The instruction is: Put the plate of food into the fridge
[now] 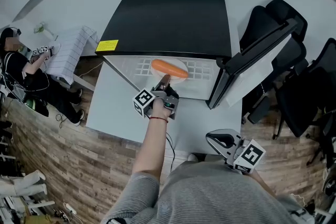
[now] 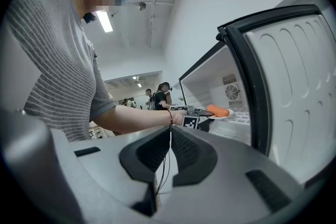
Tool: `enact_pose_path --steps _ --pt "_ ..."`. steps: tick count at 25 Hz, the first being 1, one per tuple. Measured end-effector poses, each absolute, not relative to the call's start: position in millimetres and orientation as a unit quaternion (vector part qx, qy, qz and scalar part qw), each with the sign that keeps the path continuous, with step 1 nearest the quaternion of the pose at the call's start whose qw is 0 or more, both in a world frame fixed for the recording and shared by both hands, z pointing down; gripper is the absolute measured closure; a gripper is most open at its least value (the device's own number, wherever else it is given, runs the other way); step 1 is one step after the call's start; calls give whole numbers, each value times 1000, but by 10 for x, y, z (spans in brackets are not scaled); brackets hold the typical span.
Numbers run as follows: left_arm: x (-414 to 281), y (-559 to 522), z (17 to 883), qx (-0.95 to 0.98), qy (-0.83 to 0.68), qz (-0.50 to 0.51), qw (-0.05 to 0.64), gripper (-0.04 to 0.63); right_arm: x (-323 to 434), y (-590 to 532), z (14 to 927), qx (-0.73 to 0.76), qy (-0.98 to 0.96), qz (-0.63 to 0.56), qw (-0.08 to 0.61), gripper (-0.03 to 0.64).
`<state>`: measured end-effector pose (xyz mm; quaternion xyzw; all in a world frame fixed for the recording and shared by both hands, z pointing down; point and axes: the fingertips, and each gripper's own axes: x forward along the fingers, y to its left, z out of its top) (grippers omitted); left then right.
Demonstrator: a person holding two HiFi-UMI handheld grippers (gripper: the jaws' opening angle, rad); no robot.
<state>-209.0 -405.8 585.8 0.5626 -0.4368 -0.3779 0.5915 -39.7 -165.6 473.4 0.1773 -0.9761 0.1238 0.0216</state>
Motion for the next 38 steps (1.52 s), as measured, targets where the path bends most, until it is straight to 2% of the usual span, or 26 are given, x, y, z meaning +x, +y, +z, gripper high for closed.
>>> enact_pose_path --steps 9,38 --pt "-2070 -4056 5761 582 -433 -382 572 482 -388 -1635 4732 178 -976 126 21 603" --pt "-2235 -3735 5818 586 -462 -370 554 446 -486 -1515 4710 164 -979 120 23 603"
